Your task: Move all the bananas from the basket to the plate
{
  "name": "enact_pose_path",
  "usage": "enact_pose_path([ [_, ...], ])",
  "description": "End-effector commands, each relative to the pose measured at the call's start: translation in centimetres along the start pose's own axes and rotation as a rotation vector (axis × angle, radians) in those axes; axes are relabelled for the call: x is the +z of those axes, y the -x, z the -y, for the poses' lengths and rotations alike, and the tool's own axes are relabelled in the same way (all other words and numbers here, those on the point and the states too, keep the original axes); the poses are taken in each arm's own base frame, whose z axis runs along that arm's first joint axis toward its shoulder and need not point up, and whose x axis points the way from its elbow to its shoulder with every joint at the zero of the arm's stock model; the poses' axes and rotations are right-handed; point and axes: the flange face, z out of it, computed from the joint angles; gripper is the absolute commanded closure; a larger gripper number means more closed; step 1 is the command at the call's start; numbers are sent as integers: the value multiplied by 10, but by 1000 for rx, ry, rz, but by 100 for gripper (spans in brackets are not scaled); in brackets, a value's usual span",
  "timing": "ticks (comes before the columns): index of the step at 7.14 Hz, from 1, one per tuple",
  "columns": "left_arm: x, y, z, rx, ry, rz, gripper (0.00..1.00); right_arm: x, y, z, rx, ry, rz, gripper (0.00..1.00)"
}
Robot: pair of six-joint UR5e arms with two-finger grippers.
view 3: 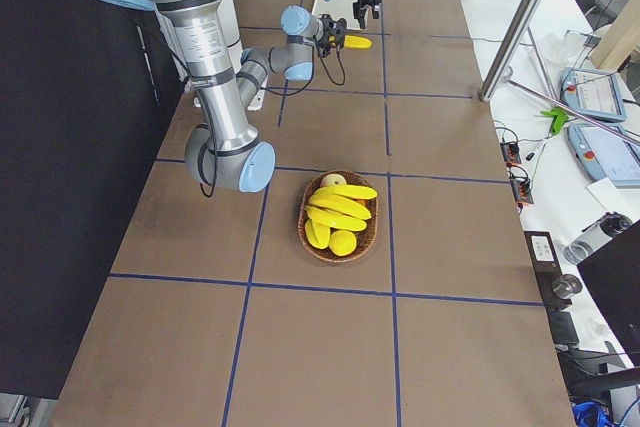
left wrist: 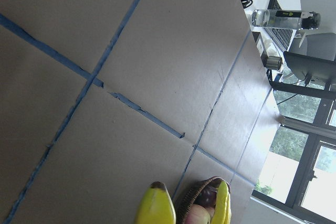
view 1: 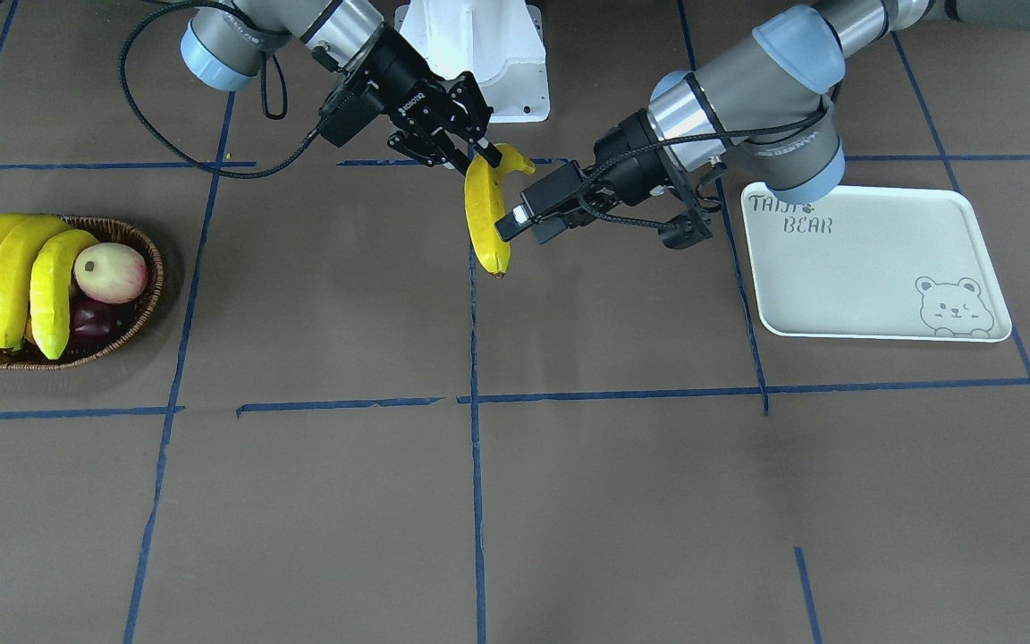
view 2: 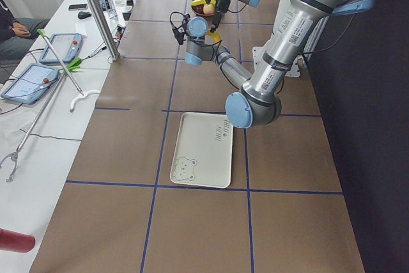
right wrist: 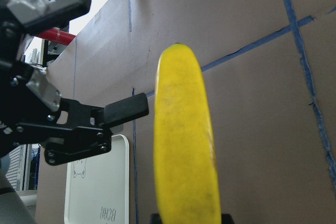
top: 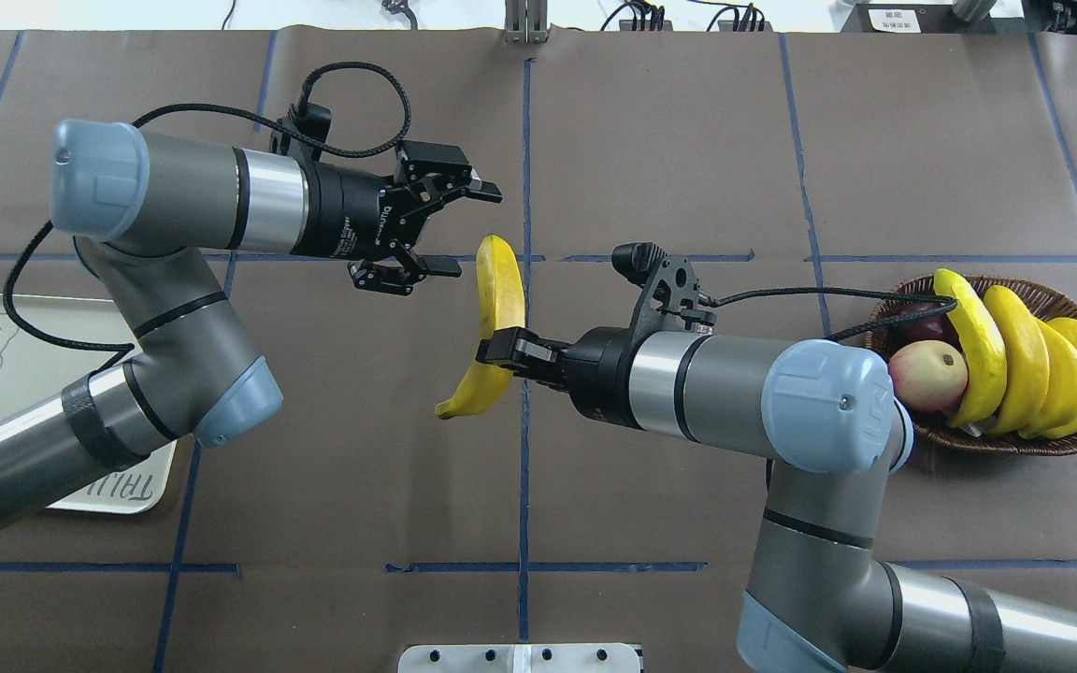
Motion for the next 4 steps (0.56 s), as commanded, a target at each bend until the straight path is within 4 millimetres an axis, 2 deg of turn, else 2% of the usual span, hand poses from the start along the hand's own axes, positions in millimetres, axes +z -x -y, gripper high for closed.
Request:
enact_pose_path([
  [1,7,3,-5,-1,4,4,0,-1,3,-5,0,9,7,98],
  [4,9,7,-2,-1,-1,13,1,-7,7,-3,1,5,21,98],
])
